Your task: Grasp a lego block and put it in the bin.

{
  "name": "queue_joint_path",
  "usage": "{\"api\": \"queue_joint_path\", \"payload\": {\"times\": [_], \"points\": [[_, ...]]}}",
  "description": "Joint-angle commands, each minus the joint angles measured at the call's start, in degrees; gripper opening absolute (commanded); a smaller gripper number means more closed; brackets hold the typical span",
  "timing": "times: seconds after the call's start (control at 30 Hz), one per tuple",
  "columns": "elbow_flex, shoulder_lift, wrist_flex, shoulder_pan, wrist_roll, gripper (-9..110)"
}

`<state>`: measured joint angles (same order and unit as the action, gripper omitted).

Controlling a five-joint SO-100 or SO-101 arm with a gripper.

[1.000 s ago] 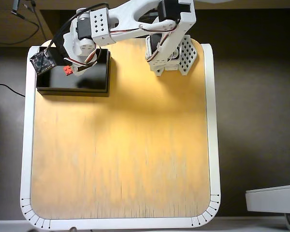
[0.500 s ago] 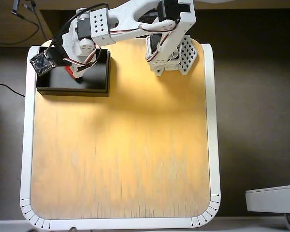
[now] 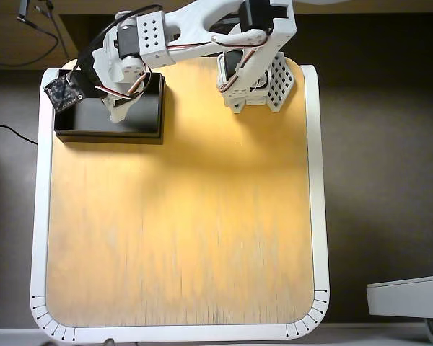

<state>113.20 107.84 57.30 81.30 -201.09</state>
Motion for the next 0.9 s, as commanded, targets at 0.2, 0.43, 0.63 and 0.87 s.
{"api": "queue_joint_path", "payload": {"times": [0.2, 0.43, 0.63, 0.87], "points": [[-8.7, 16.8, -1.1, -8.7, 10.0, 20], [-8.6, 23.4, -7.5, -20.5, 20.6, 20], [-8.6, 28.7, -13.4, -30.2, 25.6, 10], [-8.5, 34.4, -13.4, -41.2, 27.9, 1]]}}
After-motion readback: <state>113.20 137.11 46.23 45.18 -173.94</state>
